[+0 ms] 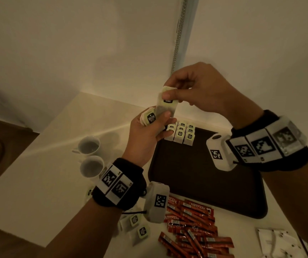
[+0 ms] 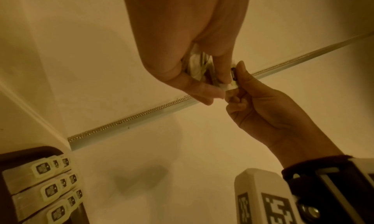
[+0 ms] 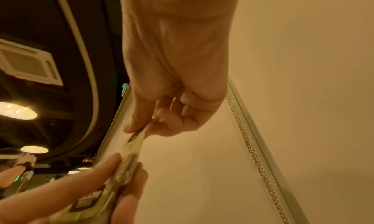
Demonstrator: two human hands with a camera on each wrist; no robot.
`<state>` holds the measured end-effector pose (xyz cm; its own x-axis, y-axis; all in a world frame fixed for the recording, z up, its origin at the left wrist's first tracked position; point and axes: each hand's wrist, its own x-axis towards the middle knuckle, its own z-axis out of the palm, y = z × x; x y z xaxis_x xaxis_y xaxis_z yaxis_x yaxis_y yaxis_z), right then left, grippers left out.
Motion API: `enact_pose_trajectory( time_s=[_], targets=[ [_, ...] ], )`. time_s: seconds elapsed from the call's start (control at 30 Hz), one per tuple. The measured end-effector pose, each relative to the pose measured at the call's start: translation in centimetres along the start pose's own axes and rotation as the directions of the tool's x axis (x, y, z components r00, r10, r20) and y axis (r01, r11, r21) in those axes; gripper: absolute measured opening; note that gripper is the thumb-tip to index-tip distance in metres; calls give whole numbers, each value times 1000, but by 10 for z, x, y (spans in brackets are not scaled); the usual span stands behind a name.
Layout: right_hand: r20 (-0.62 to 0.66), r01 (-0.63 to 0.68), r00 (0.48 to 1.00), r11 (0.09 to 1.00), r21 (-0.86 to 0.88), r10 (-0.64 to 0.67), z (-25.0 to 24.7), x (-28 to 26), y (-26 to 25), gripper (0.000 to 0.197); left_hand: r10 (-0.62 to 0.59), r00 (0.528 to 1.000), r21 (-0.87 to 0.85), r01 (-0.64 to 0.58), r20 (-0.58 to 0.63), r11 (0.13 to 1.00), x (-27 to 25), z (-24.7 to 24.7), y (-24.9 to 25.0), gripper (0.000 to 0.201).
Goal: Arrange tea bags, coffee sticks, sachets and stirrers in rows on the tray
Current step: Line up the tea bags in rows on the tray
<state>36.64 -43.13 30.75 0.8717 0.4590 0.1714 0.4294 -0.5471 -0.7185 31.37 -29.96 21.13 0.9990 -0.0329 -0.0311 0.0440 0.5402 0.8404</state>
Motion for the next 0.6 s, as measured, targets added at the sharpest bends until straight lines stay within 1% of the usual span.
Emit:
enact_pose_trajectory(
  time_s=[0.1, 0.13, 0.23, 0.33, 0.47, 0.53, 0.6],
  targets=[
    [-1, -7, 1000, 996, 90, 7, -1, -2, 0, 9, 21, 1000, -20, -21, 13, 1000, 0, 0, -1, 28],
    [6, -17, 1000, 994, 106, 16, -1, -3, 1, 8, 25, 1000, -22, -25, 16, 999, 0, 0, -1, 28],
    [27, -32, 999, 994, 103, 29, 1, -3, 2, 10, 20, 1000, -40, -19, 4, 999, 1, 0, -3, 18],
    [18, -43, 999, 995, 89, 41, 2, -2, 3, 13, 10, 1000, -59, -10, 10, 998, 2, -2, -7, 18],
    [14, -49, 999, 996, 76, 48, 4, -2, 6, 8, -34, 999, -77, 33, -16, 996, 5, -4, -13, 10],
    [9, -61, 998, 992, 108, 60, 5, 0, 13, 7, -45, 999, -69, 44, -17, 997, 6, -6, -16, 8],
    [-8, -86, 996, 981, 172, 89, 6, 1, 26, 9, -58, 997, -50, 56, -41, 997, 8, -14, -19, 13]
  ],
)
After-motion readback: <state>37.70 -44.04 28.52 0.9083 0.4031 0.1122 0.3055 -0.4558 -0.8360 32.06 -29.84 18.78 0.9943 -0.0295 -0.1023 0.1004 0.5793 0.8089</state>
